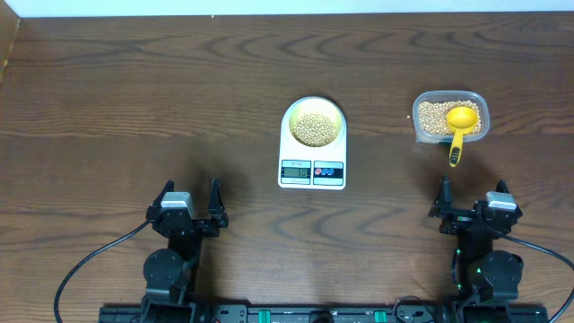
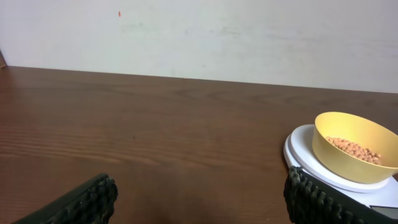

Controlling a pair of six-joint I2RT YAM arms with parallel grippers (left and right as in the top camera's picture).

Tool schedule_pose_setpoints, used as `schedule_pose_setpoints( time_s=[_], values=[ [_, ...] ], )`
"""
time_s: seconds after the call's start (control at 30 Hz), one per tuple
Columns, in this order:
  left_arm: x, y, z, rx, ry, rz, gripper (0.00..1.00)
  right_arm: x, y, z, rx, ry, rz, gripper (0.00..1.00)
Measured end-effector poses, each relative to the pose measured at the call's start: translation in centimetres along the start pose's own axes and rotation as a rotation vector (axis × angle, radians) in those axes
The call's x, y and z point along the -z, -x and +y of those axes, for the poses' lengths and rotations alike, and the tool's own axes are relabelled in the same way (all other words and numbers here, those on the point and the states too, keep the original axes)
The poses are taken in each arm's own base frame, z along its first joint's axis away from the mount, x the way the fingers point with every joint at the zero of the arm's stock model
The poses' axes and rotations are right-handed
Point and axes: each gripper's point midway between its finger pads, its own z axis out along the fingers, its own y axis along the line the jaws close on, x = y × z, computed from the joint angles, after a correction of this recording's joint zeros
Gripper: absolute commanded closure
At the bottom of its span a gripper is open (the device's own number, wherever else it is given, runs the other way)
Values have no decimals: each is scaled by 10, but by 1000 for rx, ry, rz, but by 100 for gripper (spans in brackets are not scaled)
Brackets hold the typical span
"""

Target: Scoop item into bowl and weigh 50g on scale

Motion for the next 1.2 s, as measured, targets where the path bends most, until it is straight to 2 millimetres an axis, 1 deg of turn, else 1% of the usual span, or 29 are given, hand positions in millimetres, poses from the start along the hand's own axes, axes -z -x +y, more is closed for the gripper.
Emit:
schedule_pose_setpoints(
  time_s=[0.93,1.0,1.2],
  values=[
    [0,0,0,0,0,0,12,0,0,0,0,0,0,1],
    [0,0,0,0,0,0,11,0,0,0,0,0,0,1],
    [0,0,0,0,0,0,12,0,0,0,0,0,0,1]
  ],
)
